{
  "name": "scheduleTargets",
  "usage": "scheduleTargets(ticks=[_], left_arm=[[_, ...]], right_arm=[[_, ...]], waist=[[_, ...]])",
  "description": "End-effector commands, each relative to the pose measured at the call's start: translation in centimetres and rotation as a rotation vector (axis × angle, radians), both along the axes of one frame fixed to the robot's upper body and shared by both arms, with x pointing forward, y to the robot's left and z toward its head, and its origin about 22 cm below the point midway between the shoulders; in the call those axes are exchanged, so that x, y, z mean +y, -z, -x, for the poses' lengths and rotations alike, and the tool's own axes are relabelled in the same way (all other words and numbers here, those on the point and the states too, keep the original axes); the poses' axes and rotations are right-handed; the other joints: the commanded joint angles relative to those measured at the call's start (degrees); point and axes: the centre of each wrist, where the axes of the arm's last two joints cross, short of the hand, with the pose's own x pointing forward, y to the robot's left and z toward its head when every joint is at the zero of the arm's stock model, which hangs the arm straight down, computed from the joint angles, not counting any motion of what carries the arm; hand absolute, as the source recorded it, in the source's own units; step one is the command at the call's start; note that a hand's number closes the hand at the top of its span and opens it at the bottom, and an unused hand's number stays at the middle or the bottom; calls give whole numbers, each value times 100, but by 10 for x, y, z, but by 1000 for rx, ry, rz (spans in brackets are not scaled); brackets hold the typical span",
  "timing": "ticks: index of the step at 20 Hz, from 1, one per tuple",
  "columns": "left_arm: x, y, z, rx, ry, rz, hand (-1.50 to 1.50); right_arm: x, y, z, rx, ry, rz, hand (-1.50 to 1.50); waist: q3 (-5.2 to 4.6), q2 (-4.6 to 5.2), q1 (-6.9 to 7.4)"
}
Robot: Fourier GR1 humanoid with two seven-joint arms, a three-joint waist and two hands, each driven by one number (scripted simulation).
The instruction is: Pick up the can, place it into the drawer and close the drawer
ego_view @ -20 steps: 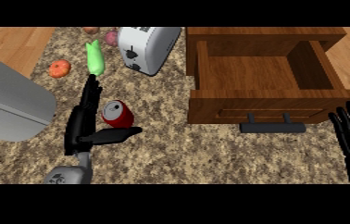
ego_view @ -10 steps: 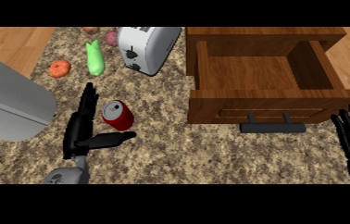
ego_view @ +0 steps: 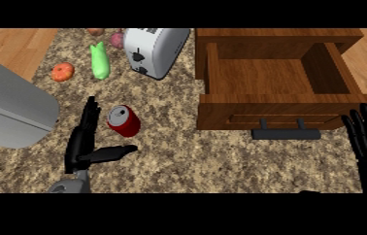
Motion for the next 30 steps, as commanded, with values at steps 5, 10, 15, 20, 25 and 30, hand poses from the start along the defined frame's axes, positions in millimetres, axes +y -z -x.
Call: scheduleTargets(ticks=[5, 10, 15, 20, 25, 30], left_arm=[[9, 20, -8, 24, -25, 34, -150], [-6, 27, -20, 38, -12, 28, -150], [19, 50, -9, 22, -32, 40, -150], [14, 53, -25, 29, -30, 31, -150], [-1, 49, -27, 50, -17, 36, -150], [-6, 40, -55, 43, -11, 37, -150]], right_arm=[[8, -15, 2, -2, 2, 9, -150], [-2, -6, 3, 6, -10, 17, -150], [13, -10, 18, -9, 9, -13, -150], [2, -19, 4, -15, 0, 1, -150], [-8, 5, 14, -7, 5, -4, -150], [-1, -20, 6, 6, -26, -18, -150]], waist=[[-1, 2, -6], [0, 2, -14], [-2, 3, -24], [-3, 7, -28], [0, 2, -20], [-2, 6, -31]])
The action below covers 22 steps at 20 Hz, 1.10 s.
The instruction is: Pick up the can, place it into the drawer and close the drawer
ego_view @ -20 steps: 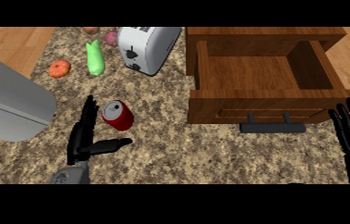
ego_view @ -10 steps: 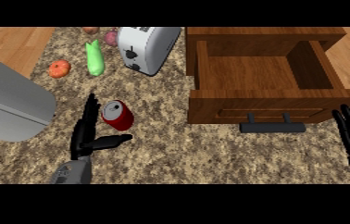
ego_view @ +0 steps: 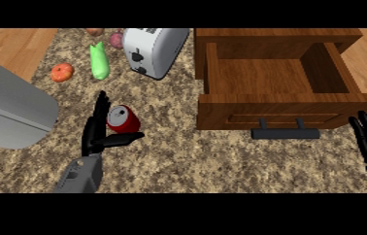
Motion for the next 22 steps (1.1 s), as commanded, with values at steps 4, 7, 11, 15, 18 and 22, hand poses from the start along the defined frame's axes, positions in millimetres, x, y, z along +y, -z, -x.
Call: scheduleTargets(ticks=[4, 7, 11, 15, 18, 22], left_arm=[[-17, 5, -11, -23, 15, 14, -150], [-15, 12, -16, 4, 33, 19, -150], [-22, -10, -39, -15, 62, 25, -150], [-35, -20, -39, -48, 93, 34, 150], [-30, -12, -34, -66, 111, 94, 150], [-45, -28, -47, -71, 132, 119, 150]], right_arm=[[10, -21, -3, -7, 2, -19, -150], [-16, -7, -15, -15, 13, 2, -150], [-3, -5, -2, 0, 9, -5, -150], [-6, -3, 10, -14, 12, -10, -150], [-12, -6, 9, -24, 18, -23, -150], [7, 1, 15, -15, 15, -23, -150]], waist=[[-2, 3, -4], [-1, 9, -10], [0, 3, -10], [2, -7, 7], [1, -4, 3], [1, -4, 1]])
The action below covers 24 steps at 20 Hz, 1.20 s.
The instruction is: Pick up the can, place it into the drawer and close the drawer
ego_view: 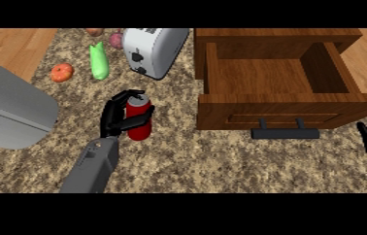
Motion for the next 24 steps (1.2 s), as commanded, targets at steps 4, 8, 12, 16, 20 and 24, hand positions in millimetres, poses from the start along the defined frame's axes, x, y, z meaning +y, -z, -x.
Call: scheduleTargets(ticks=[4, 8, 12, 16, 20, 24], left_arm=[[37, -12, 11, -24, -30, 20, 150], [82, 1, 43, -26, -92, 31, 150], [51, -26, 26, -102, -60, 38, 150], [57, -61, 20, -112, 7, 26, 150], [12, -95, 18, -119, 65, 21, 150], [11, -113, 7, -200, 81, -18, 150]], right_arm=[[0, -3, 10, -14, 8, -5, -150], [7, -6, 16, -4, -6, -10, -150], [0, -7, -3, -7, 30, -18, -150], [0, -5, 21, -6, 23, 10, -150], [3, 11, 5, -31, 21, -4, -150], [7, -10, 5, -23, 14, -8, -150]], waist=[[2, -14, 37], [1, -13, 37], [1, -4, 37], [2, -13, 29], [7, -20, 61], [1, -6, 28]])
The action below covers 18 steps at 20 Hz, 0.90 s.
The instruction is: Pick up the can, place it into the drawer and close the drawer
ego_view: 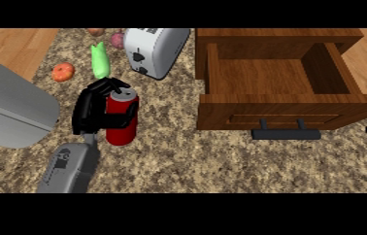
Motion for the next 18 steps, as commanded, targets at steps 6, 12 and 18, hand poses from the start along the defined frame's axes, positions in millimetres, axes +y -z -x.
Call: scheduleTargets(ticks=[6, 12, 18], left_arm=[[-50, -81, -16, -56, 92, -21, 150], [-108, -126, -43, -54, 97, -52, 150], [-152, -182, -51, -114, 131, -83, 150]], right_arm=[[-1, 2, 13, -7, 10, -11, -150], [-2, -8, 1, -10, 0, 11, -150], [-9, 16, 13, -10, 14, 3, -150]], waist=[[0, -1, -33], [-1, 12, -58], [3, 7, -93]])
